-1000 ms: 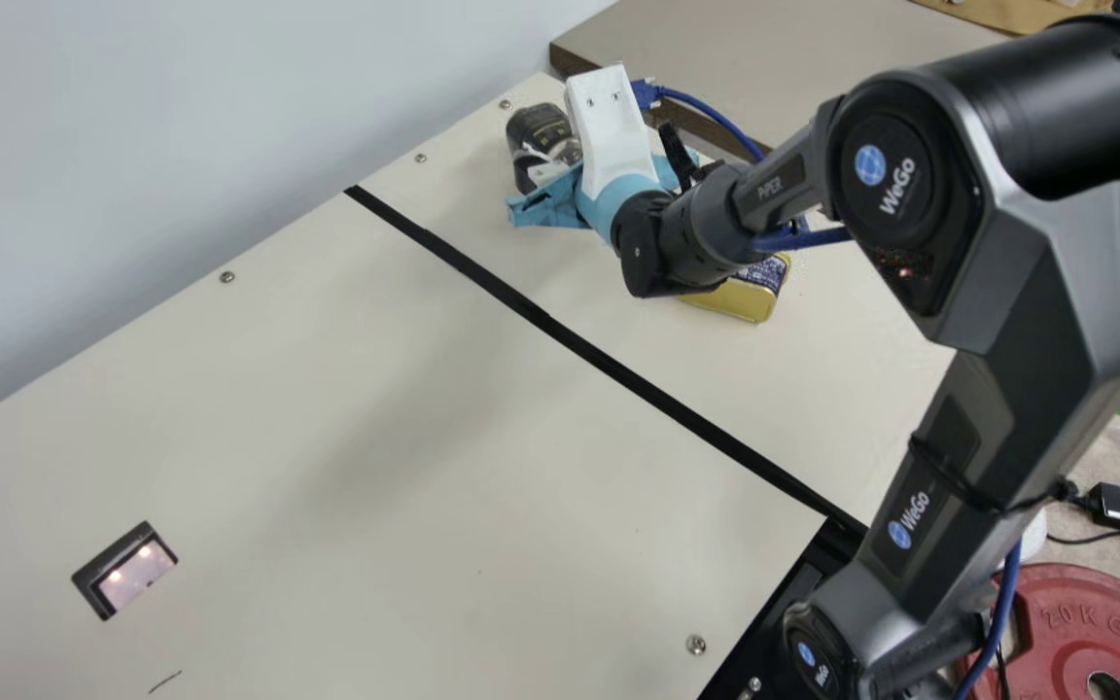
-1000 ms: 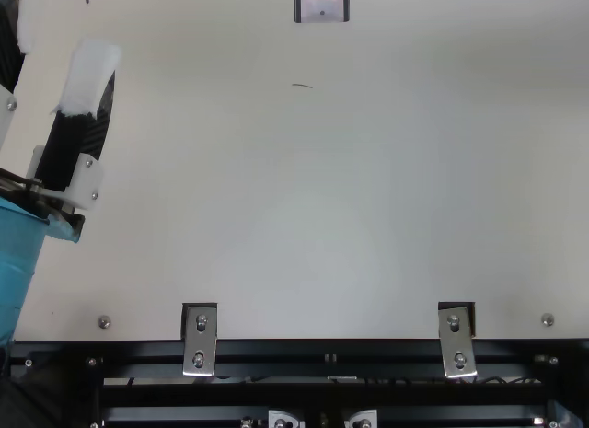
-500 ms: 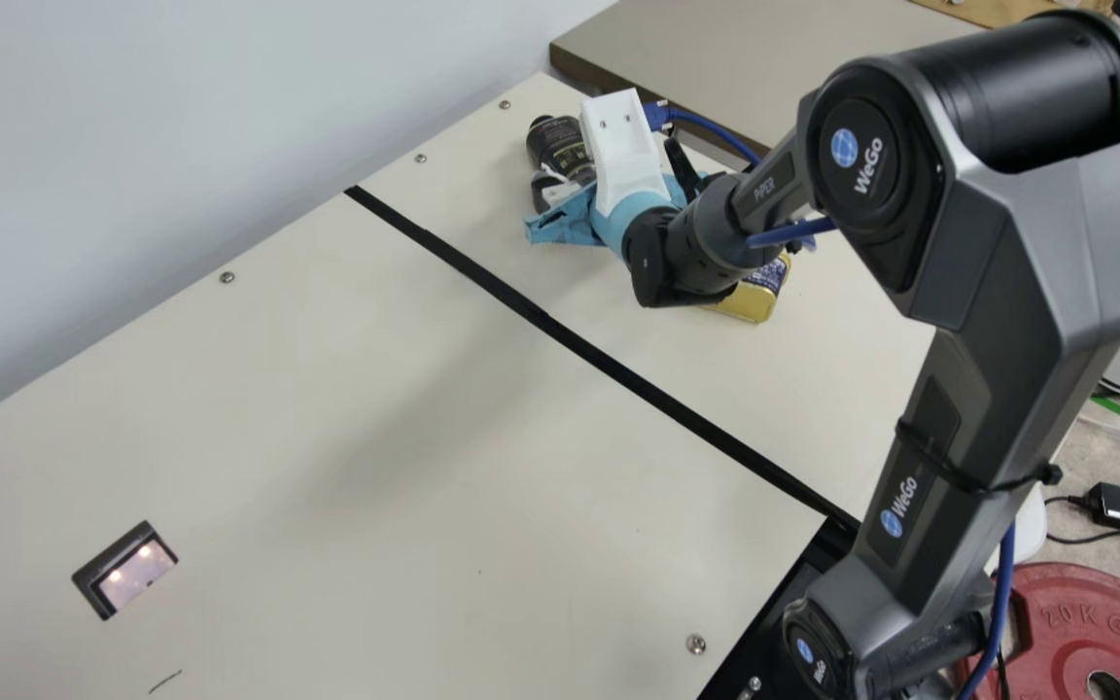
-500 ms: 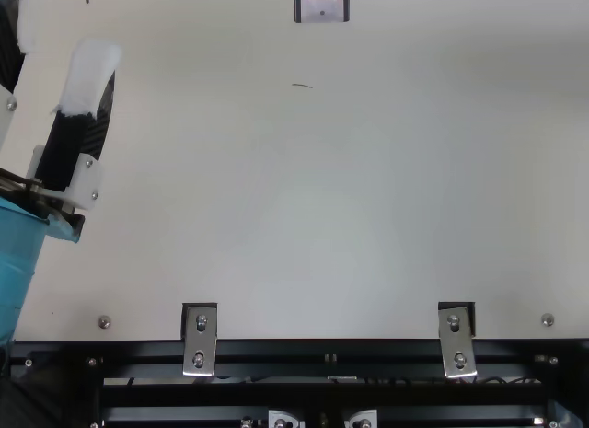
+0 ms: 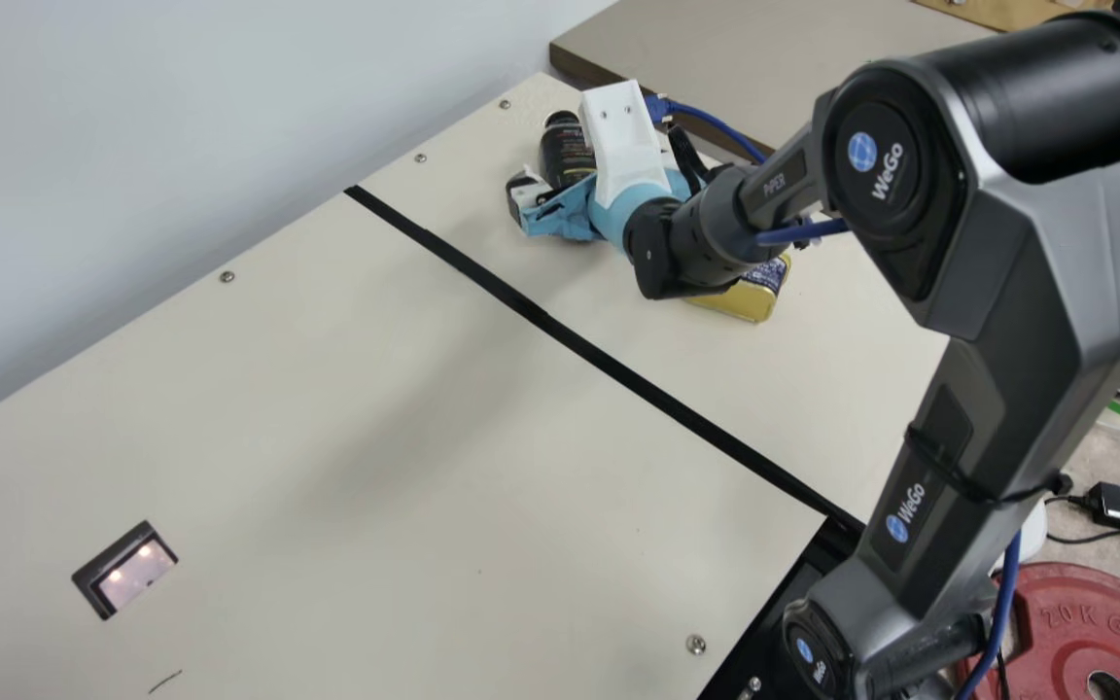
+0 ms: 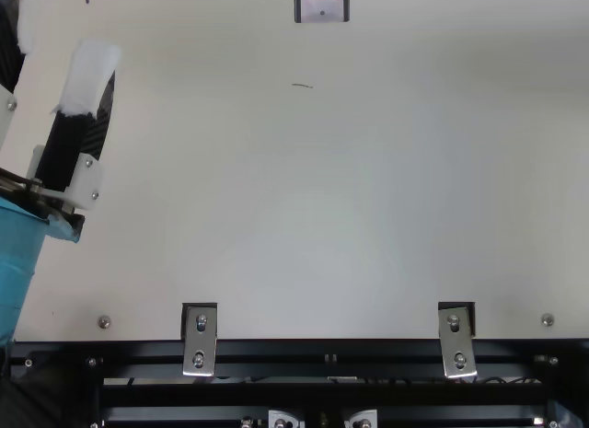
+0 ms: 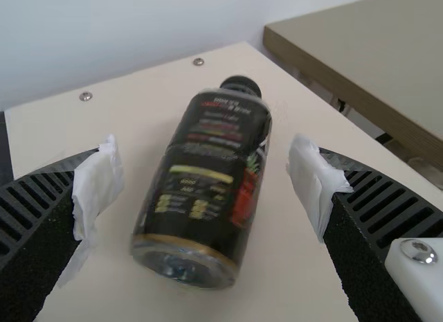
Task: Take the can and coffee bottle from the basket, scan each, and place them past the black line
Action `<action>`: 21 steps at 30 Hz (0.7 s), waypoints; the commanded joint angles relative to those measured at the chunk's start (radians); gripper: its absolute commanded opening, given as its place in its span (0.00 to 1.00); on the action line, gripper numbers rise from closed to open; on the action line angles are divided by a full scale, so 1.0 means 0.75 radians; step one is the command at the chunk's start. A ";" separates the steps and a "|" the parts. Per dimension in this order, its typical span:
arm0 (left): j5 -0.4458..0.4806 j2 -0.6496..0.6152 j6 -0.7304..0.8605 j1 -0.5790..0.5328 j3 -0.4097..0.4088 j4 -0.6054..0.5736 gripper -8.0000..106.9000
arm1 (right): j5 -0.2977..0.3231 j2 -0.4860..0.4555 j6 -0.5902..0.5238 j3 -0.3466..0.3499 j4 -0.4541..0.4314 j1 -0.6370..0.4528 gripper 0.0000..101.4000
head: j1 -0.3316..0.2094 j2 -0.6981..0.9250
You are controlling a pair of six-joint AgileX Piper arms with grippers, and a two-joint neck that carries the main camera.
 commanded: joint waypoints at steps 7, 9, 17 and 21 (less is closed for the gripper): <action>0.000 0.000 0.000 0.000 0.000 0.000 0.85 | 0.088 -0.171 0.013 -0.057 -0.016 0.078 1.00 | -0.035 -0.032; 0.000 0.000 0.000 0.000 0.000 0.000 0.85 | 0.133 -0.229 0.018 -0.081 -0.022 0.110 1.00 | -0.035 -0.032; 0.000 0.000 0.000 0.000 0.000 0.000 0.85 | 0.378 -0.407 0.129 -0.193 -0.046 0.247 1.00 | -0.019 0.059; 0.000 0.000 0.000 0.000 0.000 0.000 0.85 | 0.485 -0.473 0.195 -0.235 -0.063 0.311 1.00 | -0.017 0.170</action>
